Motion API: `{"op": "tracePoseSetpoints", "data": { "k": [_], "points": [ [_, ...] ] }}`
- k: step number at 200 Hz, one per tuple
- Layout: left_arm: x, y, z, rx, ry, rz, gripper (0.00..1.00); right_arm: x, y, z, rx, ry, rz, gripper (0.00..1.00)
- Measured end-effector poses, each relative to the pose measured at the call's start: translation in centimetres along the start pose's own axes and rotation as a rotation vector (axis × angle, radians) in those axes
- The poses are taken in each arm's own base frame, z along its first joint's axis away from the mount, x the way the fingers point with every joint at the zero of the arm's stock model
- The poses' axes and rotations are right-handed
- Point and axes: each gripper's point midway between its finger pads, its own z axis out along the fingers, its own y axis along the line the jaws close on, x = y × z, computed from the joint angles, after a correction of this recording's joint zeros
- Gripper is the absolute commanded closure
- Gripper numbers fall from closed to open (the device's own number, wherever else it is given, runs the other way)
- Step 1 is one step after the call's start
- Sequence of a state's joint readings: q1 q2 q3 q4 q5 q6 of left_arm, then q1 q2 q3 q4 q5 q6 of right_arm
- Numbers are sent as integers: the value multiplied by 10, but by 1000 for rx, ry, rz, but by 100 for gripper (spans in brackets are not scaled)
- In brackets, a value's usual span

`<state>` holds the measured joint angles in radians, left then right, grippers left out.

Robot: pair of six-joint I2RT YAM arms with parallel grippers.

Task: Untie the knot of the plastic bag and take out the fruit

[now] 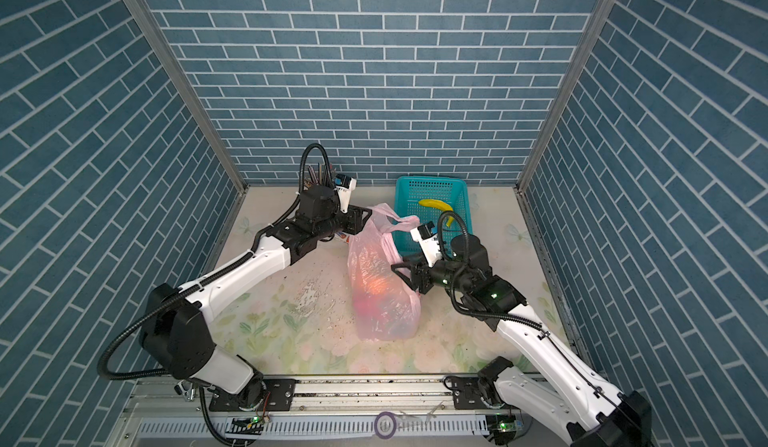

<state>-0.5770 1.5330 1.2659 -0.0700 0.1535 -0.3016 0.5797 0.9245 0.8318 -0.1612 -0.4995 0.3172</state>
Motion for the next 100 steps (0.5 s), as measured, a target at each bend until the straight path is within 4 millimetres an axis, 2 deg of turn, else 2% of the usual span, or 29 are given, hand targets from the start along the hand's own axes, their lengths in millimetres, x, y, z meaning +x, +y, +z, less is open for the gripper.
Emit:
{"op": "tracePoseSetpoints", "data": {
  "k": [21, 38, 63, 81, 100],
  "points": [
    [-10, -19, -19, 10, -42, -30, 51, -24, -22, -7, 63, -72, 27, 48],
    [-13, -34, -33, 15, -57, -67, 51, -29, -43, -7, 115, -88, 76, 48],
    [-9, -44, -45, 22, -54, -129, 51, -20, -75, -3, 190, -63, 174, 48],
    [4, -40, -46, 5, -20, -187, 51, -8, -90, 4, 214, -19, 242, 47],
    [24, -33, -42, -22, 37, -236, 49, 8, -97, 15, 197, 42, 298, 42]
  ]
}}
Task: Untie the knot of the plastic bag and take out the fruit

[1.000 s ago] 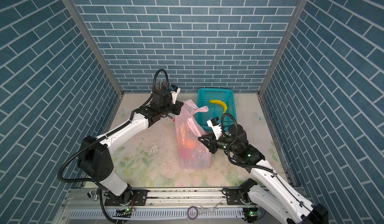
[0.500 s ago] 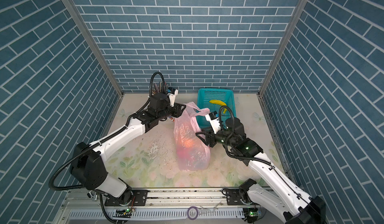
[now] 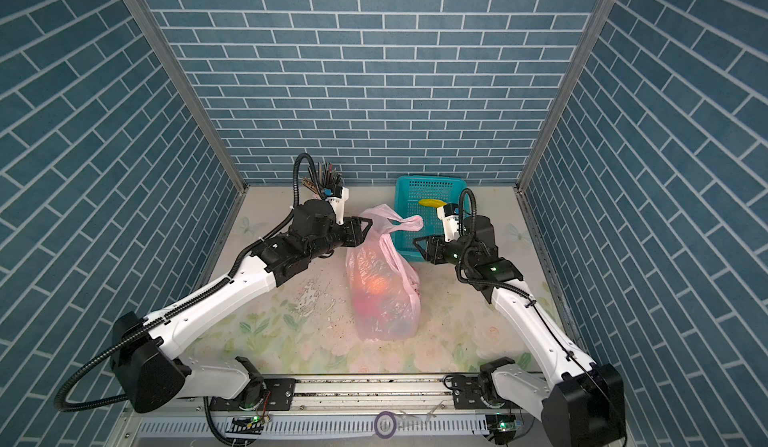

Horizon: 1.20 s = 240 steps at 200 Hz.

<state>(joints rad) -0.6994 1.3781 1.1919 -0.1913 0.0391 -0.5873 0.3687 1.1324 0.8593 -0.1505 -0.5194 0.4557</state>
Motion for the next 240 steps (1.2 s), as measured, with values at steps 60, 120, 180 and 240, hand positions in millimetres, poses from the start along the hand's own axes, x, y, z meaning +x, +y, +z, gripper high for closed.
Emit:
{"op": "tracePoseSetpoints", "data": {
  "k": [60, 120, 180, 240],
  "points": [
    [43, 10, 33, -23, 148, -56, 31, 34, 10, 30, -167, 164, 92, 41],
    [67, 20, 56, -56, 250, -39, 37, 75, 38, 53, -276, 323, 101, 75],
    [91, 14, 56, 51, 350, -79, 88, 70, 55, 56, -353, 299, 73, 83],
    [98, 17, 51, 103, 365, -123, 100, 67, 52, 57, -330, 279, 71, 85]
  ]
}}
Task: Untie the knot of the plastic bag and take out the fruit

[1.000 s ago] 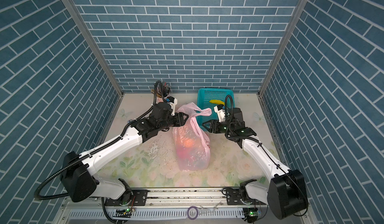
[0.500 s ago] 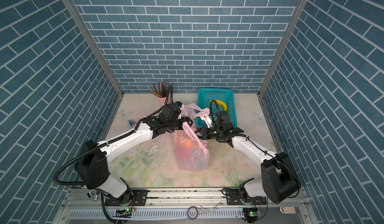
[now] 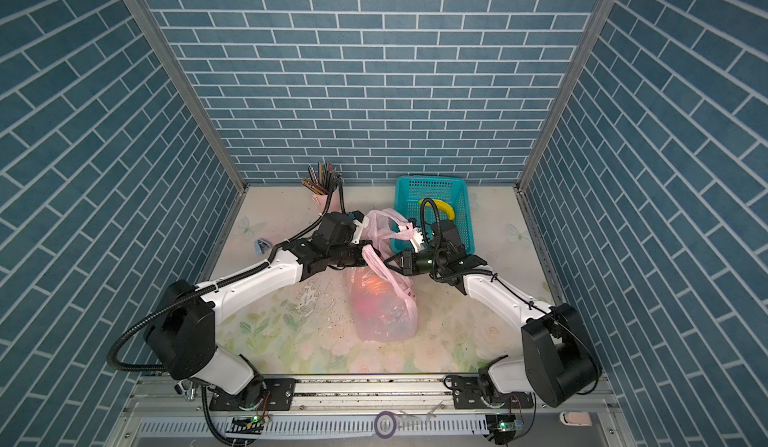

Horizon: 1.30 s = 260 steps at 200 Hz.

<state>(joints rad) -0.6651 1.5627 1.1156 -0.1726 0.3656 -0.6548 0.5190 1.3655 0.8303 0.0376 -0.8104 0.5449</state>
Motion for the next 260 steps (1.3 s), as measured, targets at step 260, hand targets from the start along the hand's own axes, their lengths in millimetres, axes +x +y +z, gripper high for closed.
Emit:
{"op": "tracePoseSetpoints", "data": {
  "k": [260],
  "points": [
    [19, 61, -171, -215, -195, -18, 100, -47, -120, -138, 621, -428, 175, 100]
  ]
}}
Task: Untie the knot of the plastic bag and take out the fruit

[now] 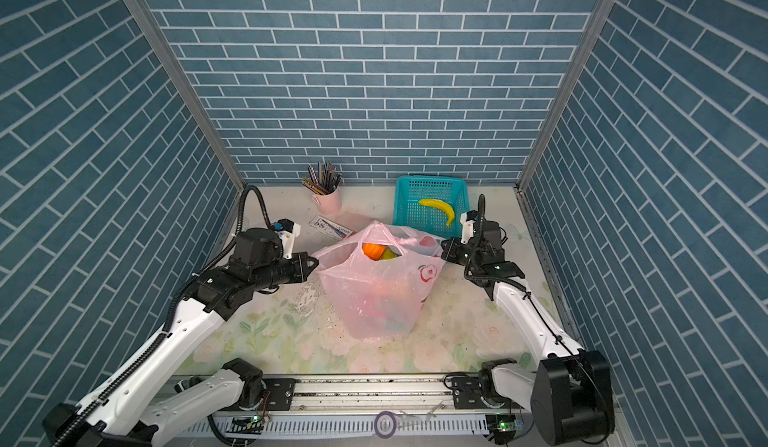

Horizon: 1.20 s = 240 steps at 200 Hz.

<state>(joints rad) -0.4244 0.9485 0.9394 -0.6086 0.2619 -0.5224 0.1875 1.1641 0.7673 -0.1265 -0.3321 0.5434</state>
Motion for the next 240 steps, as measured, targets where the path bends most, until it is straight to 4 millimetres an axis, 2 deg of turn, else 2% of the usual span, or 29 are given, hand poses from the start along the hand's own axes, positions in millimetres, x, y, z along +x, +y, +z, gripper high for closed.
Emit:
{"op": "tracePoseSetpoints", "data": {
  "k": [22, 41, 55, 61, 68, 80, 91, 107, 129, 148, 167, 193, 211, 240],
  "points": [
    [3, 10, -8, -29, -1, -17, 100, -2, -20, -2, 55, -4, 38, 100],
    [4, 11, -9, -28, 3, -21, 100, -2, -23, -2, 65, -5, 42, 100],
    [3, 6, -7, 3, 3, -5, 62, -2, -23, -3, 62, -4, 40, 100],
    [2, 2, -6, 23, -1, -1, 50, -3, -21, -3, 55, -2, 39, 98],
    [-1, -1, -5, 42, -7, 7, 41, -4, -20, -3, 43, 0, 35, 93],
    [-6, -8, -3, 78, -17, 39, 33, -8, -14, -4, 15, 2, 26, 78],
    [-13, -14, -2, 97, -20, 84, 30, -14, -4, -7, -23, 1, 4, 64],
    [-31, -30, -5, 132, -47, 180, 30, -22, 10, -13, -73, -12, -29, 52],
    [-64, -62, -14, 221, -130, 360, 29, -27, 27, -27, -136, -37, -62, 46],
    [-76, -90, -14, 305, -155, 501, 24, -31, 41, -43, -177, -65, -96, 43],
    [-70, -121, 2, 363, -118, 634, 19, -34, 53, -59, -207, -87, -121, 42],
    [-47, -157, 40, 396, -22, 782, 17, -34, 64, -73, -239, -108, -148, 38],
    [-31, -164, 68, 383, 42, 834, 16, -32, 67, -78, -253, -106, -165, 32],
    [-14, -155, 105, 335, 142, 863, 19, -26, 70, -80, -272, -85, -187, 25]
  ]
}}
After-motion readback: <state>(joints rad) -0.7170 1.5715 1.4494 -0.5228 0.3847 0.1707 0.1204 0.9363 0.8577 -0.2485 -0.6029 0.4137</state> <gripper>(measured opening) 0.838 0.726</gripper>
